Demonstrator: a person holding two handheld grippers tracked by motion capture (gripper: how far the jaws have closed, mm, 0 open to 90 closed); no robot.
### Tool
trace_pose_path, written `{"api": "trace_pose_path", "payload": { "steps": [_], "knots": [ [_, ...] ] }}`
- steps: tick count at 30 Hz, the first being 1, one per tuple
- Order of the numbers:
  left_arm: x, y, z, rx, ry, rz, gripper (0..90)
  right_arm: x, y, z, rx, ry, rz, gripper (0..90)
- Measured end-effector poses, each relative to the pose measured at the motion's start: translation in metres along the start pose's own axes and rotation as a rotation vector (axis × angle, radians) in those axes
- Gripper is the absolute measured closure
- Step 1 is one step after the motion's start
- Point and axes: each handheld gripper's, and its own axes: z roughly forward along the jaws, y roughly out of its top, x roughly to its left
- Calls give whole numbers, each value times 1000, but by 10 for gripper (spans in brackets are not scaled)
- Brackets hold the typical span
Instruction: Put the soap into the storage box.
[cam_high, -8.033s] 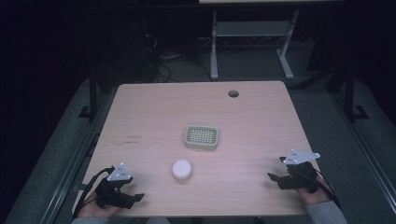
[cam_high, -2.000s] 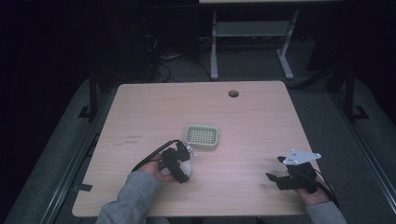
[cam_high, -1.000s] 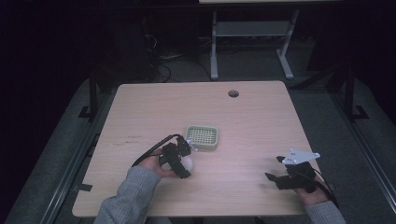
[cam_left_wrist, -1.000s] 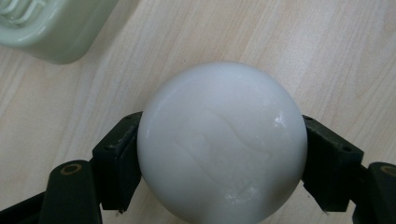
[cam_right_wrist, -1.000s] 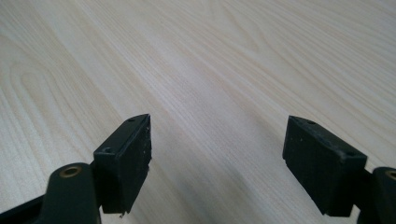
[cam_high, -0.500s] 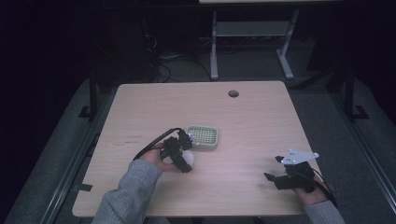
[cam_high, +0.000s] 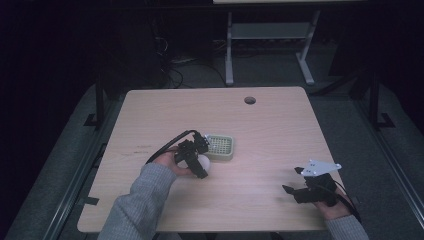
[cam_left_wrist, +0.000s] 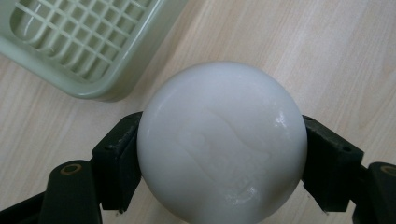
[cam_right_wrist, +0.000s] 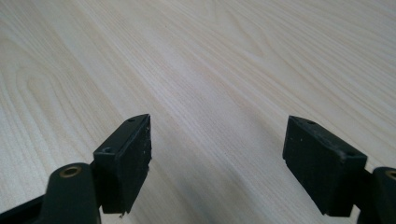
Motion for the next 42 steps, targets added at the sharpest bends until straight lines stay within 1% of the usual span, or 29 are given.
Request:
{"api": "trace_pose_path", "payload": {
  "steps": [1, 6, 7, 8, 10, 12, 13, 17, 22, 23, 26, 27, 28, 31, 32, 33, 36, 37, 40, 42],
  "knots": [
    [1, 1, 0, -1, 3, 4, 237, 0, 0, 0, 0, 0, 0, 232],
    [2, 6, -1, 2, 4, -1, 237, -1, 0, 0, -3, 2, 0, 232],
    [3, 7, -2, 5, 7, 9, 237, -1, 0, 0, -2, 2, -1, 232],
    [3, 8, -2, -2, 2, -2, 237, -1, 0, 0, -2, 2, -4, 232],
    [5, 10, -2, 6, 9, 4, 237, 0, 1, 0, -3, 2, -3, 231],
    [6, 12, -2, 6, 6, -1, 237, -1, 0, 0, -3, 2, -1, 232],
    [7, 13, -3, 6, 10, 8, 238, -1, 0, 0, -5, 1, 0, 232],
    [8, 18, -5, 7, 14, 5, 238, -1, 0, 0, -6, 0, 0, 231],
    [9, 24, -9, 7, 21, 12, 237, -1, 0, -1, -10, 2, 4, 231],
    [10, 25, -10, 10, 23, 18, 238, -1, 0, -1, -11, 1, 5, 231],
    [11, 29, -12, 3, 20, 13, 237, -1, 0, -1, -11, 2, 5, 231],
    [12, 30, -12, 4, 22, 18, 237, -1, 0, -1, -11, 2, 5, 231],
    [12, 31, -12, 4, 23, 13, 237, -1, 0, -1, -11, 3, 7, 231],
    [14, 34, -12, 7, 27, 19, 237, -2, 0, -1, -13, 0, 4, 231],
    [14, 36, -13, 5, 26, 14, 237, -2, 0, -1, -13, 1, 7, 232],
    [15, 37, -13, 8, 28, 23, 238, -2, 0, -1, -13, 0, 7, 231],
    [17, 40, -13, 6, 26, 18, 237, -2, 0, -2, -13, -2, 6, 231],
    [17, 41, -13, 9, 29, 22, 238, -2, 0, -2, -12, -3, 1, 231],
    [19, 44, -14, 8, 30, 25, 238, -2, 0, -2, -15, -1, 5, 232],
    [20, 48, -14, -3, 29, 25, 237, -3, 0, -2, -15, -3, 4, 232]
  ]
}}
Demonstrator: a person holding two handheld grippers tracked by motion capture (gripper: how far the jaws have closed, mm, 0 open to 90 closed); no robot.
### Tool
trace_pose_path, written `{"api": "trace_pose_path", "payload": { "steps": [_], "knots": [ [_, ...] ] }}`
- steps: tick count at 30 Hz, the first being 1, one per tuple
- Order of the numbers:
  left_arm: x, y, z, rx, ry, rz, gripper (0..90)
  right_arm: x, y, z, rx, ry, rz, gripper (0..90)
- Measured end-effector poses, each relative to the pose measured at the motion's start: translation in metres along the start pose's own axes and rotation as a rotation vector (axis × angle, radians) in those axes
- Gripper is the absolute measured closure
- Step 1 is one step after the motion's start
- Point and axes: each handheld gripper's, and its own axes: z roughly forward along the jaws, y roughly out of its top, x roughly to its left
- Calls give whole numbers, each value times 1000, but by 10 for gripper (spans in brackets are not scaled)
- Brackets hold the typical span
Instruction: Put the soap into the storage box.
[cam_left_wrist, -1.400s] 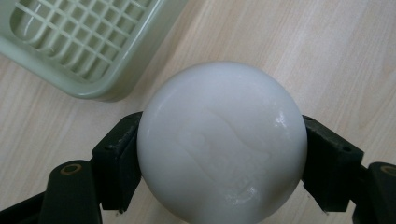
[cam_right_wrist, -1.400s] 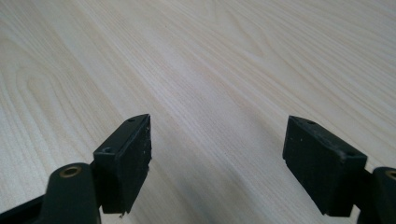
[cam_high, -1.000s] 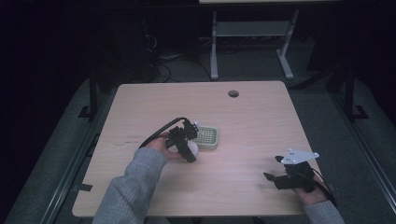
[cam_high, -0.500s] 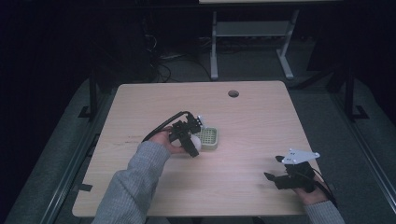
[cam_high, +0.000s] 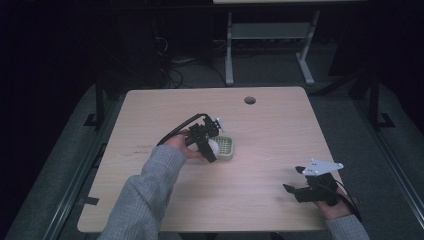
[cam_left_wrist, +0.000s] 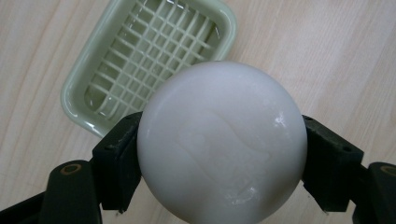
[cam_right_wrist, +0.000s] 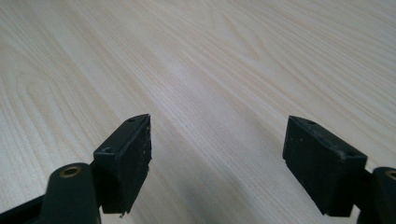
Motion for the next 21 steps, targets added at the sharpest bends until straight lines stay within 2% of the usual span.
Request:
{"api": "trace_pose_path", "payload": {
  "steps": [7, 11, 21],
  "knots": [
    [4, 6, 3, -9, 5, -5, 237, 0, 0, -1, -7, -5, -1, 232],
    [10, 7, 5, -13, 3, -29, 237, 0, 0, -1, -8, -5, -5, 232],
    [23, 16, 12, 19, 4, -63, 237, -1, 0, -2, -8, -2, 0, 231]
  ]
}}
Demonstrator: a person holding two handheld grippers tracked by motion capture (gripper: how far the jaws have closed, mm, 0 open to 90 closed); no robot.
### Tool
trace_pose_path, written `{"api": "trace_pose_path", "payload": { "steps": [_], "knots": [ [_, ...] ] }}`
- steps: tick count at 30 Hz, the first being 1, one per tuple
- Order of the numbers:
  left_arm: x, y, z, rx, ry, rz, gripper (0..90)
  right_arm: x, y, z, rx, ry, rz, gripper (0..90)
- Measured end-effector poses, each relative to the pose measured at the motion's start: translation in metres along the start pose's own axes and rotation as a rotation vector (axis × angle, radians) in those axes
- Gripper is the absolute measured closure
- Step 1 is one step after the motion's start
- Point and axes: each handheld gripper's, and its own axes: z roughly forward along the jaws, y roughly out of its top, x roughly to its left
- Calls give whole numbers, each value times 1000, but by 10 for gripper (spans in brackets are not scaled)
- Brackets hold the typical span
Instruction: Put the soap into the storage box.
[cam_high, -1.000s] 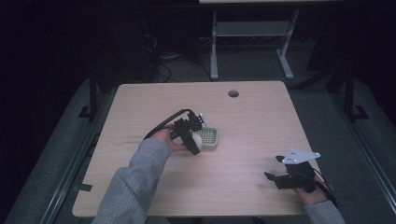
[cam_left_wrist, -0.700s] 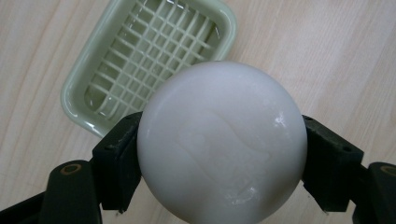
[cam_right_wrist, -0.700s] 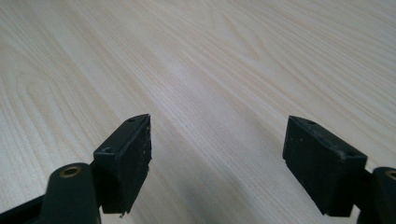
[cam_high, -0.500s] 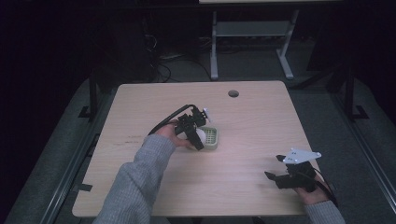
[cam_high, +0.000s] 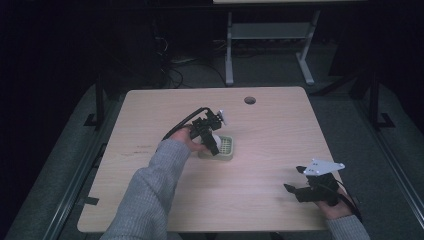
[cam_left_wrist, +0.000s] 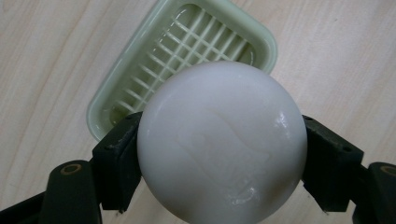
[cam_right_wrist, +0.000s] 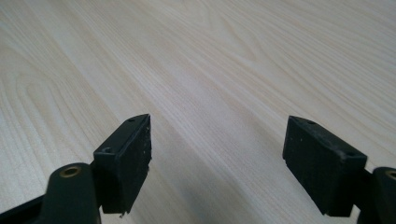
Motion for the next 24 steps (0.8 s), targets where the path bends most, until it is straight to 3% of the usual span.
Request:
{"api": "trace_pose_path", "payload": {
  "steps": [5, 24],
  "knots": [
    [5, 5, 3, -13, -6, -30, 237, 0, 0, 0, -1, -1, -3, 232],
    [17, 23, 25, 24, -18, -73, 237, -1, -1, -1, -4, -2, -1, 232]
  ]
}}
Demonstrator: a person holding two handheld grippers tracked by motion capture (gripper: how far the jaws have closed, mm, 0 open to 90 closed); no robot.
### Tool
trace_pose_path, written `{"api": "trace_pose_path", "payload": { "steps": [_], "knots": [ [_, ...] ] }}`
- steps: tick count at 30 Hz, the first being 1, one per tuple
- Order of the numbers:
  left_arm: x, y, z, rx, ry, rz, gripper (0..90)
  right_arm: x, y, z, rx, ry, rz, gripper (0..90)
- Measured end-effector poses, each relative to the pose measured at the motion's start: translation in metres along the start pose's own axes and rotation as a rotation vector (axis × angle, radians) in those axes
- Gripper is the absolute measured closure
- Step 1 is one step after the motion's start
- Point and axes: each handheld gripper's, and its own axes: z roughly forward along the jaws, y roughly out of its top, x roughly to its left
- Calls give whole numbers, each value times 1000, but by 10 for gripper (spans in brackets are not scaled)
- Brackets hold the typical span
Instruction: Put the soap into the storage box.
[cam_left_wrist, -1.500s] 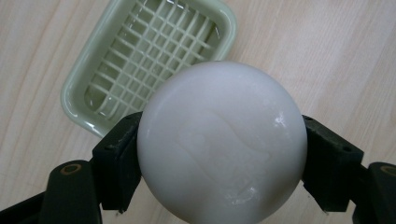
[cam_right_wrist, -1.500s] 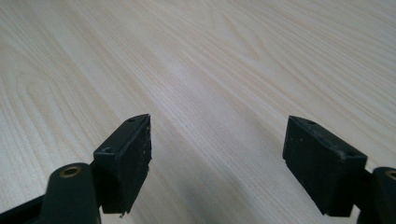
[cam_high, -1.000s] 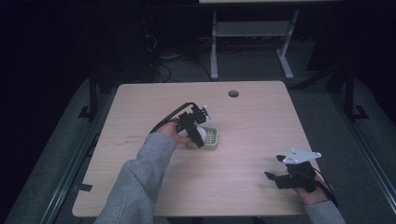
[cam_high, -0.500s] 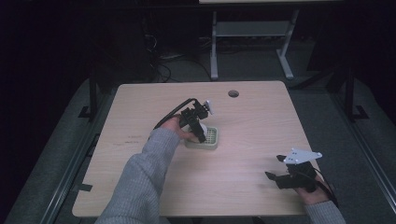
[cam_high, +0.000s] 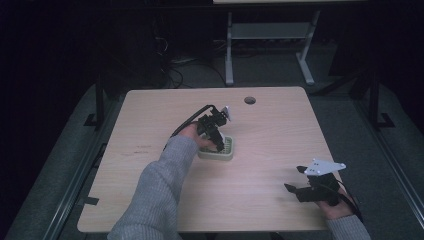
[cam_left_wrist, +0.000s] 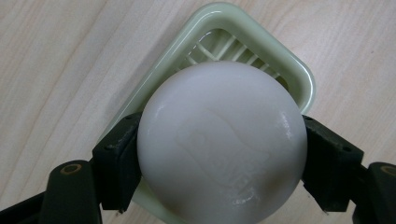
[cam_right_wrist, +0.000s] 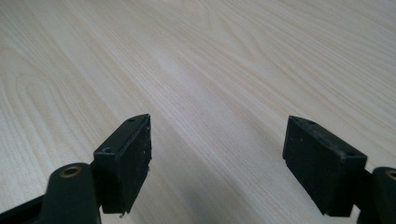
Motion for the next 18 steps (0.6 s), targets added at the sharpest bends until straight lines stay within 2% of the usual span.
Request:
{"api": "trace_pose_path", "payload": {
  "steps": [10, 15, 18],
  "knots": [
    [4, 1, 8, 12, -6, -29, 237, 1, 0, 0, -4, 3, 10, 232],
    [4, 2, 12, 27, -7, -32, 237, 0, 0, 0, -3, 1, -5, 232],
    [6, 1, 13, 18, -19, -46, 236, 0, 0, 0, -5, 2, -3, 232]
  ]
}}
